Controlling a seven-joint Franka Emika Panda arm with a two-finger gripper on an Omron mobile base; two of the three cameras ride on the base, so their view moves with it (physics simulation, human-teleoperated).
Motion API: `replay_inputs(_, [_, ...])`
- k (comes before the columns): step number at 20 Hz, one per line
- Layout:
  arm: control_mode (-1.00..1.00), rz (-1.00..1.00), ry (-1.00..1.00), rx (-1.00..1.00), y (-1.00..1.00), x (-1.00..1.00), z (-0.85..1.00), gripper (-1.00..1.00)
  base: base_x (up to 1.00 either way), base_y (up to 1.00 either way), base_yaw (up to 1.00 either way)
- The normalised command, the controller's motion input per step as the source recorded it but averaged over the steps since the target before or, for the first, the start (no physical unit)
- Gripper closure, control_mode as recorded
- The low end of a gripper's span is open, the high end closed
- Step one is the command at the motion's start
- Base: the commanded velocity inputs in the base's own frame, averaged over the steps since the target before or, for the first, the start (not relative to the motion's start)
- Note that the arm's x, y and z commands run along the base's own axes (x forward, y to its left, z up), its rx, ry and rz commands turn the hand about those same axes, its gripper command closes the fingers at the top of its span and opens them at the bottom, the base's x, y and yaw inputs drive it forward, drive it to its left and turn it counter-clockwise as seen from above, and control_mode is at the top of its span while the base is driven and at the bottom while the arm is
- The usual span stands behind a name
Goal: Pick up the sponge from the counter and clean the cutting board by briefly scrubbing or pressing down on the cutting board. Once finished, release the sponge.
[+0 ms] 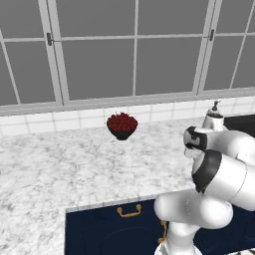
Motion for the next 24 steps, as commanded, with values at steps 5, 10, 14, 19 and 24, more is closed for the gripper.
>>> replay_inputs(5, [-1.0, -0.13, 0.01, 0.02, -1.0, 0.0, 0.01, 1.0, 0.0, 0.0, 0.0])
replay_inputs(10, [-1.0, -0.24, 0.0, 0.03, -0.97, 0.01, 0.09, 1.0, 0.0, 0.0, 0.0])
replay_inputs(14, [-1.0, -0.3, 0.01, 0.02, -0.93, 0.16, 0.13, 1.0, 0.0, 0.0, 0.0])
replay_inputs(19, [-1.0, -0.33, 0.04, 0.08, -0.76, 0.28, 0.0, 1.0, 0.0, 0.0, 0.0])
replay_inputs(24, [-1.0, -0.36, 0.03, 0.01, -0.48, 0.32, 0.0, 1.0, 0.0, 0.0, 0.0])
